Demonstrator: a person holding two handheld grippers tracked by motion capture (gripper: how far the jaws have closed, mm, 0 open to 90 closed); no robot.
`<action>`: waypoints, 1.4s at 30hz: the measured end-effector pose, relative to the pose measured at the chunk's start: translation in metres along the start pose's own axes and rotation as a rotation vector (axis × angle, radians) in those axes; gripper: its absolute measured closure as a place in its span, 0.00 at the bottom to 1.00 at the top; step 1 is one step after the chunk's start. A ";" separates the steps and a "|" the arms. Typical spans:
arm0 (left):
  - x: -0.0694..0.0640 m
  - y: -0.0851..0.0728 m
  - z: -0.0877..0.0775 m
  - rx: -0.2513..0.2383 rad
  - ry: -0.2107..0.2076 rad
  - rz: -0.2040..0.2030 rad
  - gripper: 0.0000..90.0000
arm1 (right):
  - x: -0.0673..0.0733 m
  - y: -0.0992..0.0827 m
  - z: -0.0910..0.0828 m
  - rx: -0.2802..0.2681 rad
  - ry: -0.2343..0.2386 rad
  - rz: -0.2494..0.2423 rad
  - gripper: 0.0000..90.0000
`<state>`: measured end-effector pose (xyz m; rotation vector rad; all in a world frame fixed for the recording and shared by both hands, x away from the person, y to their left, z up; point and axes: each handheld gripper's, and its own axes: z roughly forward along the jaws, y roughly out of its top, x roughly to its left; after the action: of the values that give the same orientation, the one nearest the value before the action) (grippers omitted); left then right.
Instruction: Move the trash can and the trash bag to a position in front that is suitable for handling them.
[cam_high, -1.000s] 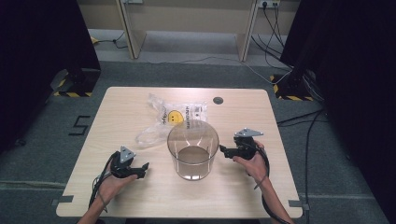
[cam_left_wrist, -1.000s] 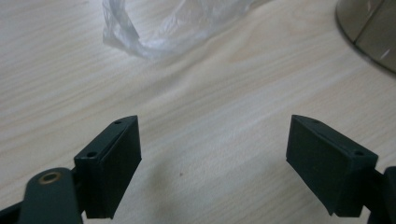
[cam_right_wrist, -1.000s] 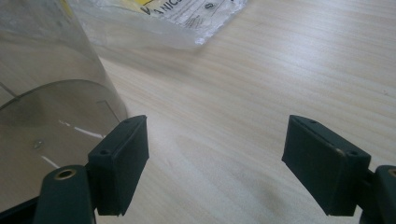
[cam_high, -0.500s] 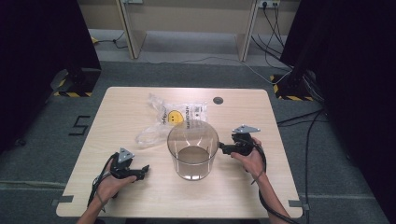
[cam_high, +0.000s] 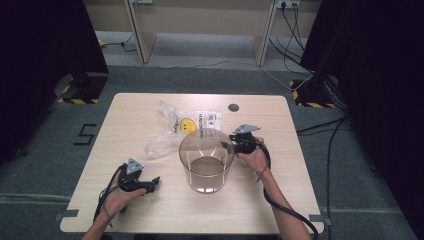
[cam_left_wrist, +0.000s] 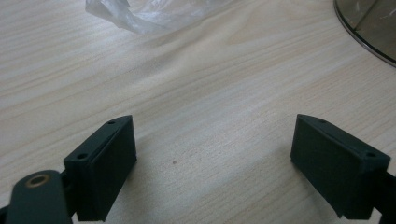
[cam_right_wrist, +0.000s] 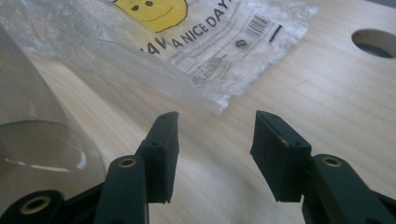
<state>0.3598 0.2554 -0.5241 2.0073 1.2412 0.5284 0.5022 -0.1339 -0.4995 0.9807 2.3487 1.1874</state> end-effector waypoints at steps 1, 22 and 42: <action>0.000 0.000 0.000 0.000 0.000 0.000 0.15 | 0.000 0.001 0.002 0.001 0.005 -0.007 0.59; 0.000 0.000 0.000 -0.001 -0.003 0.004 0.15 | -0.006 0.009 0.021 0.002 0.054 -0.113 0.90; 0.000 0.000 0.000 -0.001 -0.003 0.003 0.15 | -0.013 0.013 0.011 -0.017 0.105 -0.095 0.59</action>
<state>0.3595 0.2554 -0.5241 2.0090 1.2358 0.5270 0.5238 -0.1313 -0.4957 0.8097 2.4325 1.2474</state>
